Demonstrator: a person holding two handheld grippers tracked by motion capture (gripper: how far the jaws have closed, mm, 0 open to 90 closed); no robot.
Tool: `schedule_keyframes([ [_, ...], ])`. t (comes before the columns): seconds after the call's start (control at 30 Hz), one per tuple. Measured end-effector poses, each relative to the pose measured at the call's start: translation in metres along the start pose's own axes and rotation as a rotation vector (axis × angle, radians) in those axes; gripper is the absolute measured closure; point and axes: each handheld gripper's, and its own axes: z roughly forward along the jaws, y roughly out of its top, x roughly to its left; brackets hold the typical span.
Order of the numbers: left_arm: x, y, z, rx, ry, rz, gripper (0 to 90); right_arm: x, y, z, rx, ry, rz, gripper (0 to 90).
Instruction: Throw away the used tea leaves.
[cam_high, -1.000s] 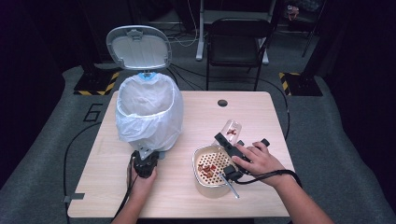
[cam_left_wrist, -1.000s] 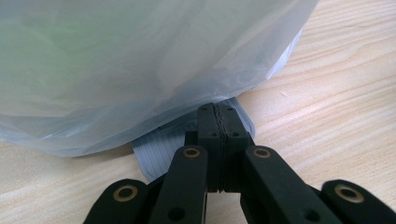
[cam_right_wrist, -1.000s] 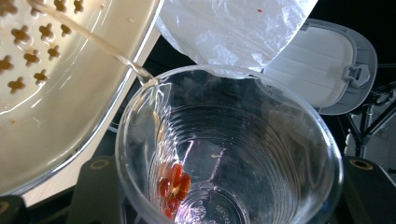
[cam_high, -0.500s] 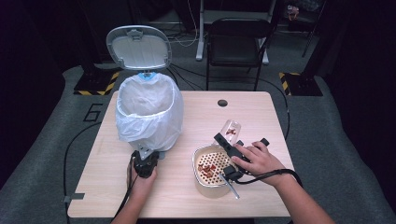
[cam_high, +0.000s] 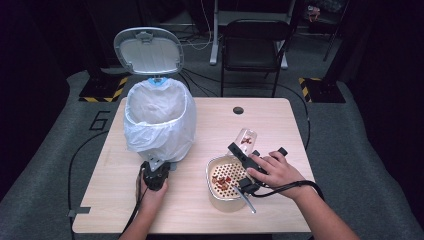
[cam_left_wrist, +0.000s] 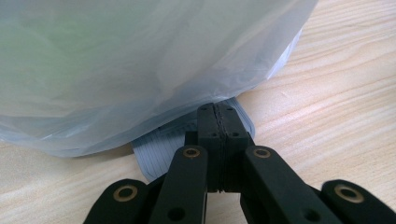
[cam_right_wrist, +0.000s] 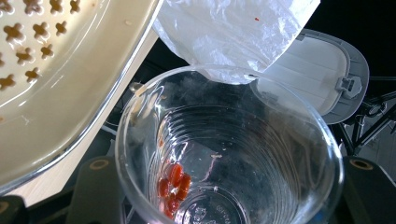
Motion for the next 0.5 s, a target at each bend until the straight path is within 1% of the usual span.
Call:
schedule_keyframes([
  [0.1, -0.0001, 0.0, 0.0, 0.0, 0.0, 0.0, 89.6, -0.0003, -0.0002, -0.0001, -0.001, 0.004, -0.001, 36.5],
  [0.13, -0.0005, -0.0001, 0.0003, -0.005, 0.001, -0.007, 89.7, -0.0003, 0.0, -0.0002, -0.006, 0.007, -0.004, 36.5],
  [0.17, 0.0, 0.0, 0.0, 0.0, 0.0, 0.0, 89.7, -0.0003, 0.0, -0.0002, -0.006, 0.007, -0.004, 36.5],
  [0.2, -0.0001, 0.0, 0.0001, -0.001, 0.001, -0.002, 89.7, -0.0007, 0.0, -0.0005, -0.006, 0.012, 0.0, 36.5],
  [0.4, -0.0005, 0.0, 0.0003, -0.005, 0.002, -0.006, 89.6, -0.0032, -0.0013, -0.0006, -0.01, 0.009, -0.001, 36.5],
  [0.47, -0.0004, 0.0, 0.0003, -0.005, 0.002, -0.006, 89.7, -0.003, -0.0013, -0.0006, -0.009, 0.009, -0.004, 36.5],
  [0.5, 0.0, 0.0001, -0.0001, 0.001, 0.001, 0.002, 89.7, -0.0032, -0.0011, -0.0005, -0.012, 0.009, -0.003, 36.5],
])
